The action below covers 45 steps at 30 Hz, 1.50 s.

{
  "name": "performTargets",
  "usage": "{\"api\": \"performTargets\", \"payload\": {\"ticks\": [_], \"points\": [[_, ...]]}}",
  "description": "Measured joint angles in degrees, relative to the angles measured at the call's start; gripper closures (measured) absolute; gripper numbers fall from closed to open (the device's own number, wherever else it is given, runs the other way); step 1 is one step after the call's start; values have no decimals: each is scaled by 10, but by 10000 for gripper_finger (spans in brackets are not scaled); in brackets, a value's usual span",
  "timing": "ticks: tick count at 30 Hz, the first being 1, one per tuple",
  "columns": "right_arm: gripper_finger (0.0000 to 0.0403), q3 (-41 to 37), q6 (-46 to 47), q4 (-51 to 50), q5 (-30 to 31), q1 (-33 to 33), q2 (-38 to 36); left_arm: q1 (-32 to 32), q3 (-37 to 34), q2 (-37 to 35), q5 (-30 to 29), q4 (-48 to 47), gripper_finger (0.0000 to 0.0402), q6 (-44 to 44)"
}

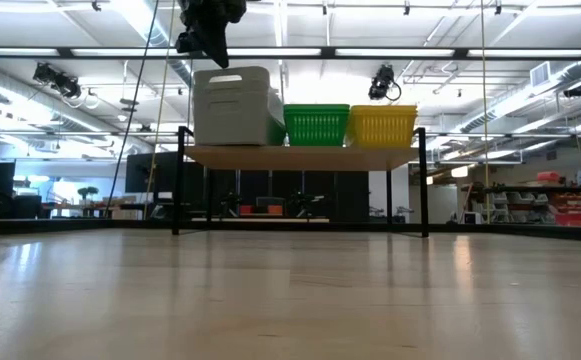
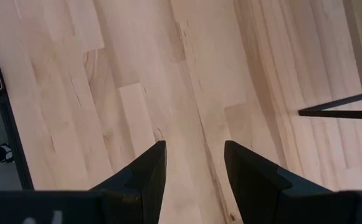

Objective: Stack baskets on shelf by color
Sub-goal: Stack the gray bin on top of the gray bin on the shelf

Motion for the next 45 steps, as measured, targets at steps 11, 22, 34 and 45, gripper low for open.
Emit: {"api": "performTargets", "payload": {"ticks": [11, 22, 34, 45], "points": [[234, 0, -11, -4, -11, 0, 0, -2, 0, -3, 6, 6, 370, 124], [234, 0, 15, -12, -12, 16, -9, -4, 1, -6, 19, -32, 255, 306], [234, 0, 45, -12, 18, 19, -9, -2, 0, 13, -31, -26, 205, 327], [234, 0, 18, -12, 45, 22, -9, -6, 0, -29, -63, -6, 206, 351]]}}
